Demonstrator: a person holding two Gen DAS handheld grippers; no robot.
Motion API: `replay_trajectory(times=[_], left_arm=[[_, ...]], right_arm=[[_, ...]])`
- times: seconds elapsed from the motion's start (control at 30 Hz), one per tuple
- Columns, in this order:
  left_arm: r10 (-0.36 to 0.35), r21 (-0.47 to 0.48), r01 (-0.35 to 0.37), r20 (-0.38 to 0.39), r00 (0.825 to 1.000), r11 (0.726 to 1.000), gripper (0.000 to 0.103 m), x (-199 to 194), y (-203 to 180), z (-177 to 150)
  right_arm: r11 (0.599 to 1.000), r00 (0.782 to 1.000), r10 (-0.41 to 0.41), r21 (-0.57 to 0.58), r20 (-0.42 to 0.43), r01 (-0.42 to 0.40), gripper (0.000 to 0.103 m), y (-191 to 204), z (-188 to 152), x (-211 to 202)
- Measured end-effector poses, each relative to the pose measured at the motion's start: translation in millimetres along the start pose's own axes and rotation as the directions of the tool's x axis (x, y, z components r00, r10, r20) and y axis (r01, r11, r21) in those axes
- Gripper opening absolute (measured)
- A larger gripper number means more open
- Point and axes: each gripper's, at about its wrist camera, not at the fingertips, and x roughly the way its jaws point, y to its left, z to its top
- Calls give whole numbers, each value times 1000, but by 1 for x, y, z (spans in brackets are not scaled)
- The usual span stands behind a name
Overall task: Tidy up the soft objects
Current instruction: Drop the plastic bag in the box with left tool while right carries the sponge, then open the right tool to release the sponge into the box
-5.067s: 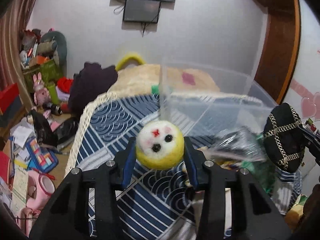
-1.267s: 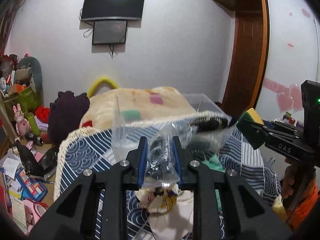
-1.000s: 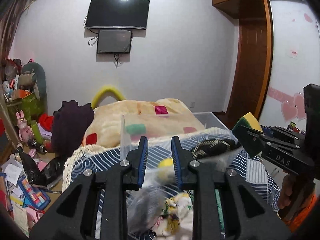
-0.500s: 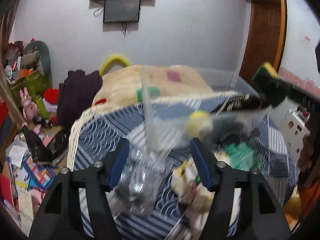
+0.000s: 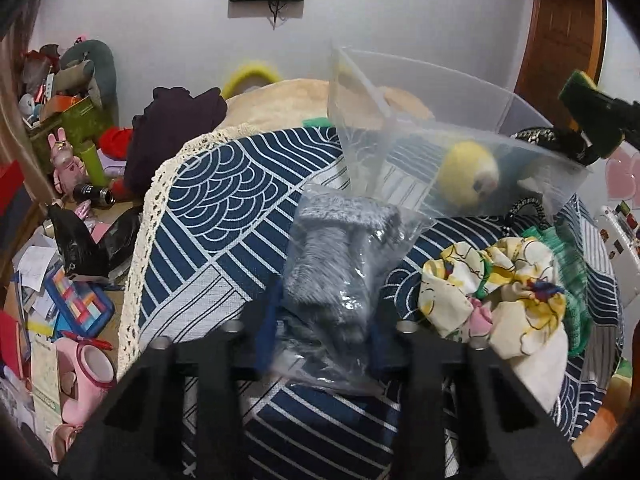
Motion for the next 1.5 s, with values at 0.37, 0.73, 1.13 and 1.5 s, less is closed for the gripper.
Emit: replay_trajectory(times=[0.37,0.73,1.13,1.5], left_arm=[[15,-6,-14,169,986,1000,22,-56,-3,28],[-62,48,53,202,977,997,23,-38,-45,77],[-80,106,68,116,990,992,28,3,-68,89],[-129,116,116,111,985,986,78,-17,-75,91]], right_arm=[[1000,1000,-1,6,16,1,28,-2,12,4],[1000,999,27,6,-40,-27,28,7,12,31],[999,986,5,-39,-166,-12,36,8,-7,65],[997,996,-31,-72,-80,26,70,6,3,26]])
